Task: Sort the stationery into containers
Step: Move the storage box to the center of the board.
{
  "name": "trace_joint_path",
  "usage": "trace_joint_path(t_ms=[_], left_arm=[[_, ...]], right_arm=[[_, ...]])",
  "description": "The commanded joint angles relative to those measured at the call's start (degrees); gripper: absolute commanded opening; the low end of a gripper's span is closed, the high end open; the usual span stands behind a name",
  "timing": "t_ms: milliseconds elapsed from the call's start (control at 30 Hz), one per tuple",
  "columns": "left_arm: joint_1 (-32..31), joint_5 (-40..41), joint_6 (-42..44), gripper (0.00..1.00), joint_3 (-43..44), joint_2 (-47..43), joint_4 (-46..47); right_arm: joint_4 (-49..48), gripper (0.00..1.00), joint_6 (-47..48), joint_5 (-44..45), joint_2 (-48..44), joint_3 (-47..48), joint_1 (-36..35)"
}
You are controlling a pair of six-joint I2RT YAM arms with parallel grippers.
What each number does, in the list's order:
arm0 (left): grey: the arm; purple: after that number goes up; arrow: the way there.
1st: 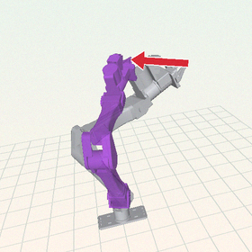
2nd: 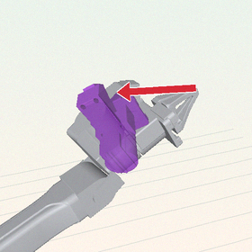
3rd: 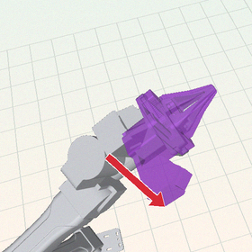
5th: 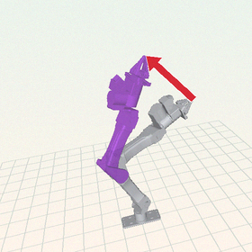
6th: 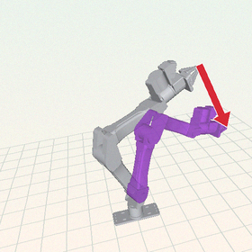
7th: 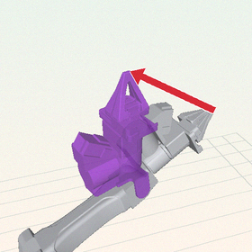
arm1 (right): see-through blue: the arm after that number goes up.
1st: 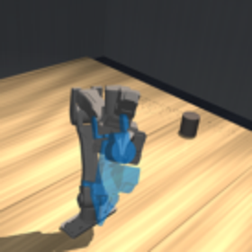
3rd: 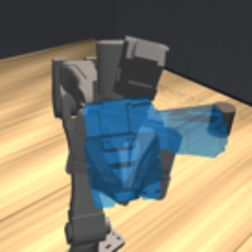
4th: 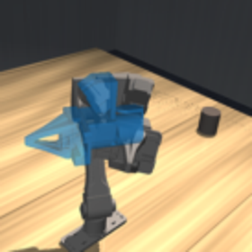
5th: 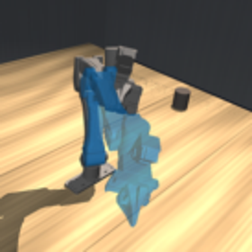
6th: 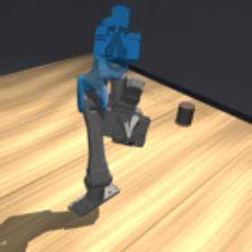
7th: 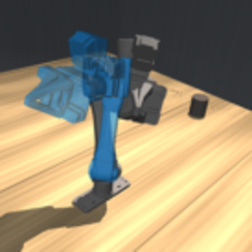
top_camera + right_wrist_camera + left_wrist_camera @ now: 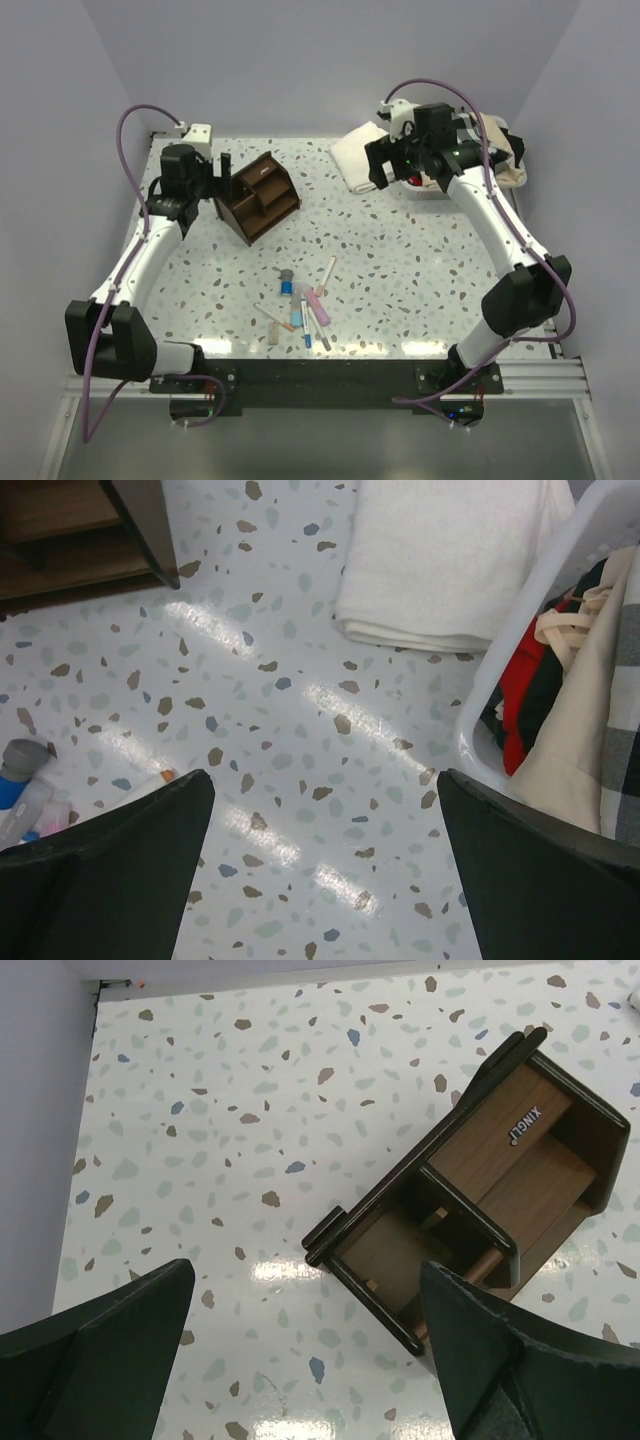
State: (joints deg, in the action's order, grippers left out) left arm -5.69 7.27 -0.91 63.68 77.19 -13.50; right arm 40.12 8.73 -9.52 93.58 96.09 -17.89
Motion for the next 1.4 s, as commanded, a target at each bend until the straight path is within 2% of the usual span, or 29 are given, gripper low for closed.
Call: trace_joint_path(t_ms=[0, 67, 133, 200, 267, 333, 400, 433, 533, 800, 967, 1200, 1367], left_arm=[[0.5, 3.7, -0.7, 1.00, -1.6, -3.4, 1.9], [0.7, 3.8, -1.1, 1.00, -2.2, -3.4, 1.3], [1.5, 1.5, -1.8, 1.00, -2.2, -3.9, 0.5], [3.0, -0.8, -3.7, 1.00, -2.1, -4.2, -0.1], [4.1, -3.3, -5.4, 0.98, -2.1, -4.6, -0.9], [5.3, -3.3, -6.8, 0.94, -2.8, -4.7, -0.8], [7.2, -3.0, -9.7, 0.93, -4.2, -4.8, -0.4], [7.8, -4.4, -10.4, 0.88, -4.6, -4.6, 0.2], [10.2, -6.6, -13.1, 0.85, -5.8, -4.0, 0.9], [12.8, -15.3, -14.5, 0.79, -4.4, 0.9, 4.2], [12.8, -16.9, -13.7, 0.76, -2.2, 4.0, 4.5], [12.8, -18.4, -13.9, 0.75, -2.8, 4.7, 4.5], [12.7, -19.6, -13.6, 0.76, -2.9, 4.5, 4.2]], right_arm=[[-9.4, 0.99, 6.5, -2.0, 2.4, -0.6, -0.1], [-11.6, 0.99, 7.7, -5.0, 4.5, 1.6, -0.2], [-9.9, 0.99, 9.3, -10.8, 10.7, 6.3, -0.2], [-7.3, 0.99, 9.0, -14.8, 16.3, 15.8, -0.3], [-4.5, 0.97, 8.5, -18.7, 23.9, 25.0, -0.4], [-2.9, 0.94, 7.6, -20.5, 30.5, 30.4, -0.5], [-2.7, 0.92, 7.1, -22.6, 33.8, 36.0, -1.2], [-3.1, 0.90, 7.3, -23.0, 34.8, 36.9, -1.9], [-4.0, 0.88, 10.2, -24.1, 36.3, 37.2, -3.8], [-12.4, 0.86, 11.1, -25.8, 32.2, 25.3, -9.4], [-14.0, 0.82, 10.9, -22.6, 33.6, 25.3, -11.8], [-23.8, 0.82, 7.1, -16.4, 34.8, 23.8, -13.0], [-25.3, 0.80, 5.3, -14.7, 39.1, 27.6, -13.7]])
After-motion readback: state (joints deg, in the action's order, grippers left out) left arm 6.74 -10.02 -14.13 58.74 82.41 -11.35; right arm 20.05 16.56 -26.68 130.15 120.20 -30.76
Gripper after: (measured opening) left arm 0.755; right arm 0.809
